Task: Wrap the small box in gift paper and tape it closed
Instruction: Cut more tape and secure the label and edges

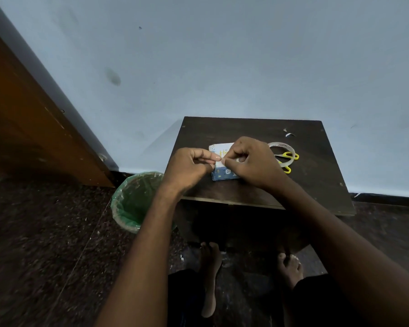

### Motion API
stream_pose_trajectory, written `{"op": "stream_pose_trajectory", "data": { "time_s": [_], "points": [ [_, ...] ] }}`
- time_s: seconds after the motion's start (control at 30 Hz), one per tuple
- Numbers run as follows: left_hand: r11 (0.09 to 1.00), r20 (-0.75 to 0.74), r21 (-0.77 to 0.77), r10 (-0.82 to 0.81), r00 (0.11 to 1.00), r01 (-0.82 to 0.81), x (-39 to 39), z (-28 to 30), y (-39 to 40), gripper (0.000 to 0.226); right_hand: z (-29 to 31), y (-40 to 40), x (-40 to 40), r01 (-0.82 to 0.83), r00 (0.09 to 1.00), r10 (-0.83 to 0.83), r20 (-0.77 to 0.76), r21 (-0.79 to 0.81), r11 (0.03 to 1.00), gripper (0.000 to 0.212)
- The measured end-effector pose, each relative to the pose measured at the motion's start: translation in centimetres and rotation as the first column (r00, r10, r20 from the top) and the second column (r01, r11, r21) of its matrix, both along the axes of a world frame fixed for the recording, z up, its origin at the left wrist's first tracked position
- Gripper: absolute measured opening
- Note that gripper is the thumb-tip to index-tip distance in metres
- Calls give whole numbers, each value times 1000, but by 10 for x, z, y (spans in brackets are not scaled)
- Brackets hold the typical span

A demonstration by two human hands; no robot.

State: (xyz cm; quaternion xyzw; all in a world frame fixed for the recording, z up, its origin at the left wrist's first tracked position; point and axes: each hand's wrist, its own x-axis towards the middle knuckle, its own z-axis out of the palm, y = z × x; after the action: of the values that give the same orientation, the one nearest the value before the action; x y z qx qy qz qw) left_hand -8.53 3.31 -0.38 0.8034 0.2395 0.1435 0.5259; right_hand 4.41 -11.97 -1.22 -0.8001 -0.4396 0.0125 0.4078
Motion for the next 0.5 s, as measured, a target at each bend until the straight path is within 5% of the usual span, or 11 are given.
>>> {"op": "stream_pose_trajectory", "data": {
  "time_s": [0.5],
  "points": [
    [940, -83, -306, 128, 988, -148, -13, -5, -14, 33, -16, 6, -8, 36, 989, -24, 146, -78, 996, 31]
  ]
}}
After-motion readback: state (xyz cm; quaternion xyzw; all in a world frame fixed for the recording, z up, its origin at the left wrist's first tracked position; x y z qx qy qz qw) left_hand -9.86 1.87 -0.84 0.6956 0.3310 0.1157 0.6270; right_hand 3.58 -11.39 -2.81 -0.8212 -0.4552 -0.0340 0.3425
